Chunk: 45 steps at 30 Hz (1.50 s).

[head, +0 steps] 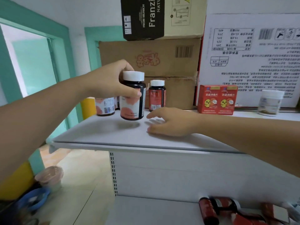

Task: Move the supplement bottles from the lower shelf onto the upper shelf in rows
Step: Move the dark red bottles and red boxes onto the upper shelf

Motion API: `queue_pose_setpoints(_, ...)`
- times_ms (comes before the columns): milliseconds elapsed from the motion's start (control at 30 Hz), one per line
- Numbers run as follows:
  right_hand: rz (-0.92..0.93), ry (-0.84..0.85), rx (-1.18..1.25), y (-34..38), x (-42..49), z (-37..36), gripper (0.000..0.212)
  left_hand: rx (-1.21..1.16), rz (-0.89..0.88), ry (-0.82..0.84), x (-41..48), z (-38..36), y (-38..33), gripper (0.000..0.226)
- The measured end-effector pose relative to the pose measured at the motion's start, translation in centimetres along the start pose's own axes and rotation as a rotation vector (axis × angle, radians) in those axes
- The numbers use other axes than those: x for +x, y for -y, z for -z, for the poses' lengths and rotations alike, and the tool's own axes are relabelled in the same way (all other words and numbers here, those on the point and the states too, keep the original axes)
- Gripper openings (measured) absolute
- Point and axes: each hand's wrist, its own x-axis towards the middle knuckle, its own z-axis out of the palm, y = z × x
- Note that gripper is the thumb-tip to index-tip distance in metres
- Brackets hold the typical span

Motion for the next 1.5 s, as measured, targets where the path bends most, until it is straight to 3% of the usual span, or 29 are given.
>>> queue_pose_setpoints(533, 0.051, 0.045, 0.06, 0.0, 2.3, -1.7, 0.058, 0.593, -0.06, -0.196, 3.9, -1.8, 7.0, 0.068)
queue_pose_setpoints(867, 0.047, 0.054, 0.059, -0.2, 2.4, -1.7, 0.059, 0.54, 0.01, -0.137, 4.1, -2.3, 8.0, 0.076)
queue_pose_setpoints(1067, 0.015, 0.107, -0.022, 0.5, 1.4, -0.7, 0.06, 0.634, -0.085, -0.203, 2.3, -2.1, 7.3, 0.088)
queue_pose_setpoints(1167, -0.038, 0.082, -0.068, 0.6, -0.6, 0.5, 0.056, 0.586, -0.216, -0.281, -0.3, -1.5, 6.3, 0.068)
queue_pose_setpoints(1333, -0.148, -0.01, 0.001, 0.7, -6.4, 1.7, 0.046, 0.381, -0.193, 0.147, -4.2, -1.0, 4.2, 0.031)
queue_pose_setpoints(1500, -0.298, -0.13, -0.013, 1.0, -14.2, 2.5, 0.035, 0.322, -0.326, 0.264, -6.5, -1.5, -0.4, 0.024)
